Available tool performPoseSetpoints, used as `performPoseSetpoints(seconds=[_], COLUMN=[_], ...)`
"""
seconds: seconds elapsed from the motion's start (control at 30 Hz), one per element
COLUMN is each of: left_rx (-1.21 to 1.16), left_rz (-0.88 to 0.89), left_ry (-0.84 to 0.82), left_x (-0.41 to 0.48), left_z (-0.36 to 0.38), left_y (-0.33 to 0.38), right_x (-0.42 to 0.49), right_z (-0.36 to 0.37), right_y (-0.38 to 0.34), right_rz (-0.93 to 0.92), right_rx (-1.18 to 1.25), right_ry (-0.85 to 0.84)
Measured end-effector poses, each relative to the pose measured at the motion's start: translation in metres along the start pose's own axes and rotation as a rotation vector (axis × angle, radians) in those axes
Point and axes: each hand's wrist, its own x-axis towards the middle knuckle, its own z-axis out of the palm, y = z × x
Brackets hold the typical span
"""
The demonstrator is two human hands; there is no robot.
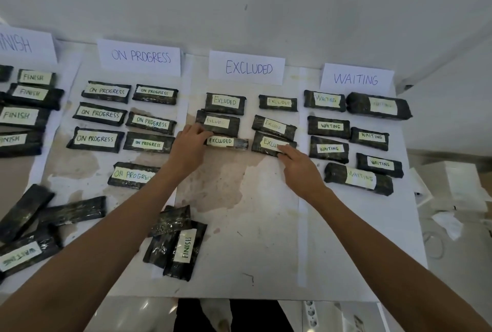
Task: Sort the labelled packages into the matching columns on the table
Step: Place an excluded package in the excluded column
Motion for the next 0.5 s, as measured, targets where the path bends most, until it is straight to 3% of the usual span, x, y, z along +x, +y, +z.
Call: performPoseSetpoints(seconds=[0.27, 0.5], left_rx=[-0.053, -0.134], left_rz=[0.083, 0.158], left_ry=[0.058, 0.007], left_x=[-0.016, -0.096], left_z=[-0.025, -0.044], left_y=[-0.003, -0.035], right_x=[-0.002, -0.017], right_z=[-0.015, -0.016], right_y=[-0.038, -0.113], right_rz=[0.036, -0.033], right_rx=[0.123, 0.190], right_ry=[0.027, 0.006])
